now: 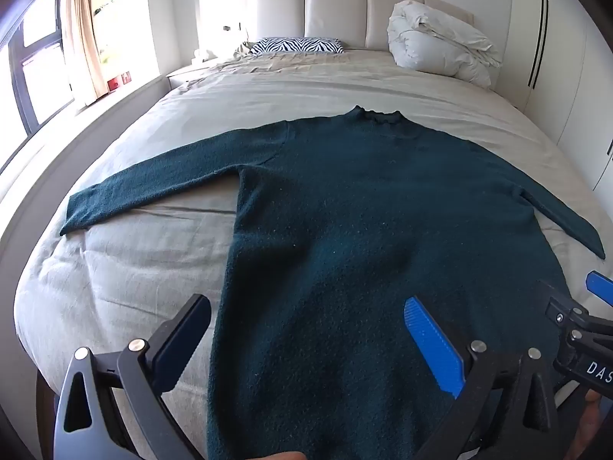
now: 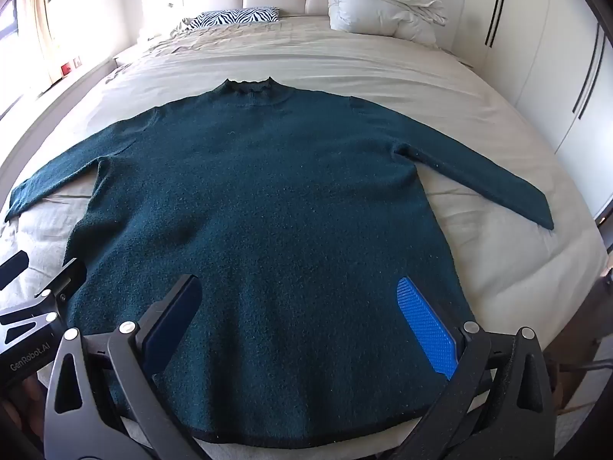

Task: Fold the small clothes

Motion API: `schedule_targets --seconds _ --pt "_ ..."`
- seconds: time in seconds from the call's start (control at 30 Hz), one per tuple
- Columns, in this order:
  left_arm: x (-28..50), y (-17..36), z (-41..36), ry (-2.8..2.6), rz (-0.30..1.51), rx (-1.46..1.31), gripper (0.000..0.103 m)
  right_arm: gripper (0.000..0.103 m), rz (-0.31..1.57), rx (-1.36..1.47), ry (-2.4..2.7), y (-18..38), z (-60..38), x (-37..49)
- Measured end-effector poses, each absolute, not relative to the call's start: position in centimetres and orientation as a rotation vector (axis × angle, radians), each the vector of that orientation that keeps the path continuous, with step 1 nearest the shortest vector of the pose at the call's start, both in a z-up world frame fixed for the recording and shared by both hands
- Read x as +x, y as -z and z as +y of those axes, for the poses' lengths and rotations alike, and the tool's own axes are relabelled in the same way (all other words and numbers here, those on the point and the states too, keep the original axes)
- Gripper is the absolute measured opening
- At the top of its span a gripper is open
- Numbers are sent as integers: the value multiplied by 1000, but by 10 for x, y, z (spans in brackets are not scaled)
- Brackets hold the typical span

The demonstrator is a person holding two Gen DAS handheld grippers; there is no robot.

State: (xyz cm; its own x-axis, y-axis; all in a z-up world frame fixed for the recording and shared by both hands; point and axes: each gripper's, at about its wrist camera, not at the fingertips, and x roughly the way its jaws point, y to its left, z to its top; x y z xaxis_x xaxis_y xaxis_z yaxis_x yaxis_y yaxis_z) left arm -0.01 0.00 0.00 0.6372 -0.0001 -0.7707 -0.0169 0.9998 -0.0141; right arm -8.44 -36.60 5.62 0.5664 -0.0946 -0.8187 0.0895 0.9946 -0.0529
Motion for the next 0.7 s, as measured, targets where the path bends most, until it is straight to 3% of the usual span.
schedule_targets --seconds 0.7 --pt "0 3 0 -12 884 -13 103 103 967 -12 110 -52 -365 -86"
